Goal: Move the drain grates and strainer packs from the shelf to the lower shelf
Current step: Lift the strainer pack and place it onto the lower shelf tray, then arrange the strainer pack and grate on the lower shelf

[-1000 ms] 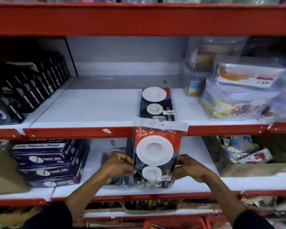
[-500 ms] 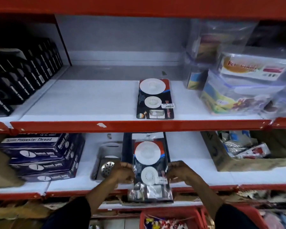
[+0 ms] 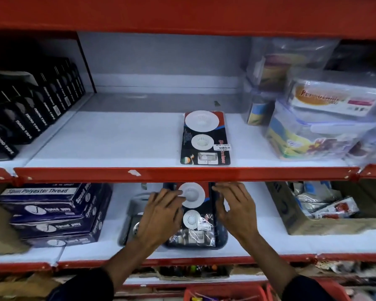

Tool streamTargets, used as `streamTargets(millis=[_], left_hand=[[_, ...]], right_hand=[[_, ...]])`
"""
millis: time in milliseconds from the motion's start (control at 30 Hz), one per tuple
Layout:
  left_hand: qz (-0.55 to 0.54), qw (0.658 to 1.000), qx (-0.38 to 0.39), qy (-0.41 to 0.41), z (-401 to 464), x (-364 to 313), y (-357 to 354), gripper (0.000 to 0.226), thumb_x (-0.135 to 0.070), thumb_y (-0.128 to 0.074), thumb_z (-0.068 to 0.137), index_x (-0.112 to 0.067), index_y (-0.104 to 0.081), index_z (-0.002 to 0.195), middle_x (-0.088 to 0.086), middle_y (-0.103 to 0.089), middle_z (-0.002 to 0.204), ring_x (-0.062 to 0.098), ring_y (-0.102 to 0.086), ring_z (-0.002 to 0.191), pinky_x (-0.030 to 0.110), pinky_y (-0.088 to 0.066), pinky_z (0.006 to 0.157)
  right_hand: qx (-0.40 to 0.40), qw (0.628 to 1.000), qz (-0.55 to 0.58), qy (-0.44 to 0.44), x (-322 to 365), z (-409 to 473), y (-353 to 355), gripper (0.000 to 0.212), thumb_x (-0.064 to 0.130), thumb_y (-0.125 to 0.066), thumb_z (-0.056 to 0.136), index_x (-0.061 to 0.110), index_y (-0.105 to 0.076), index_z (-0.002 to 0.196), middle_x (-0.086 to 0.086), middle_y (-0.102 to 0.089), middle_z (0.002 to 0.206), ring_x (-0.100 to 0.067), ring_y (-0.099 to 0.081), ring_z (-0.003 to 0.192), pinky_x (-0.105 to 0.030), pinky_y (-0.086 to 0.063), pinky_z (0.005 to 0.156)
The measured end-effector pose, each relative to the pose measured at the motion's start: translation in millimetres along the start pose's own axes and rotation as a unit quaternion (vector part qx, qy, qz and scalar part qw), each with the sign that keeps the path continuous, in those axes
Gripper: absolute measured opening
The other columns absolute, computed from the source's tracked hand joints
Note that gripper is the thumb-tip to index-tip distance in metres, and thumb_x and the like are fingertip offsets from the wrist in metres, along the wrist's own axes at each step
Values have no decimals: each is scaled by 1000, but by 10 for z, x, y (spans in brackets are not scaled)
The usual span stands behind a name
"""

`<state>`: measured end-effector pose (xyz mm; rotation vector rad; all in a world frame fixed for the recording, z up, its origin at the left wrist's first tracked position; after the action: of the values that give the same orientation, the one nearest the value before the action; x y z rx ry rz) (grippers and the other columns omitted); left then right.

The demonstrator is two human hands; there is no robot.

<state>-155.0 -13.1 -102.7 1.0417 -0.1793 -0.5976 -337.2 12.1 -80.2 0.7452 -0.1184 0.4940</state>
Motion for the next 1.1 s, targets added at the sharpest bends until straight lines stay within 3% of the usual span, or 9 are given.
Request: streamTargets(millis=[100, 167, 267, 400, 533, 667, 833, 933, 1100], left_hand=[[24, 986, -139, -88, 171, -225, 559, 24, -27, -66, 82, -25, -68, 106, -2, -64, 120, 21, -58, 104, 40, -43, 81], [34, 982, -160, -91, 374, -270, 736, 39, -35, -60, 87, -25, -60, 124, 1, -54, 138, 24, -52, 123, 45, -41, 96], [52, 993, -97, -45, 824, -201, 739, 61, -51, -38, 96, -25, -33, 151, 6, -25, 165, 27, -17, 154, 56, -16, 122], [53, 995, 58, 59, 1196, 58, 397, 71, -61, -12, 97, -25, -4, 158, 13, -1, 168, 34, 10, 155, 64, 2, 122], [-44, 961, 213, 168, 1213, 299, -81, 64, -54, -11, 100, -22, -24, 154, 24, -29, 159, 42, -4, 153, 67, 2, 120], [-167, 960, 135, 180, 1495, 250, 285, 43, -36, -30, 104, -11, -62, 119, 16, -66, 130, 36, -54, 130, 53, -35, 115], [-352, 897, -20, 265, 1425, 505, 669, 17, -7, -63, 90, -8, -76, 101, 10, -78, 103, 21, -72, 92, 20, -50, 77], [-507, 800, 1, 321, 1302, 630, 656, 22, -6, -77, 78, -10, -74, 100, 8, -79, 91, 22, -73, 85, 23, -51, 61], [-577, 734, 153, 324, 944, 563, 608, 50, 3, -83, 68, -12, -64, 111, 10, -76, 98, 21, -72, 77, 27, -57, 56]], right_hand=[[-54, 992, -43, 109, 289, 338, 235, 36, 15, -54, 91, 16, -68, 125, -5, -62, 139, -31, -56, 128, -43, -43, 109], [-34, 991, -85, 100, 348, 612, 248, 45, 24, -48, 96, 20, -56, 140, -9, -43, 156, -32, -34, 147, -48, -27, 121], [43, 987, -151, 40, 258, 992, 130, 53, 42, -33, 101, 26, -41, 151, -13, -16, 167, -33, -5, 156, -61, -10, 123], [195, 959, -174, -106, -125, 1127, -156, 59, 55, -14, 102, 35, -23, 157, -16, 7, 168, -40, 13, 153, -65, 4, 121], [303, 923, -100, -216, -384, 1001, -476, 54, 53, -19, 103, 36, -29, 154, -27, -22, 160, -47, -24, 147, -63, -16, 119], [225, 944, 27, -240, -362, 1297, -202, 40, 35, -36, 106, 12, -63, 123, -22, -68, 121, -35, -63, 109, -44, -51, 98], [63, 935, 166, -308, -494, 1356, 239, 23, 19, -59, 96, 10, -78, 105, -7, -78, 102, -18, -70, 79, -14, -51, 69], [25, 881, 307, -360, -621, 1269, 342, 11, 17, -74, 87, 24, -82, 91, 4, -80, 94, -13, -74, 86, -27, -59, 78], [126, 769, 532, -332, -509, 996, 278, 33, -1, -84, 66, 24, -67, 76, 0, -75, 82, -18, -73, 73, -27, -61, 61]])
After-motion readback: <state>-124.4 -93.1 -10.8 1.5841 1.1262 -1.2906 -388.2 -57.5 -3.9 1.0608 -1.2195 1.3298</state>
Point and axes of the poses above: each hand's wrist, its own z-axis towards the middle knuckle, its own y-axis out of the back of the hand, x = y × z, the point moved 10 cm from there along z, towards the middle knuckle
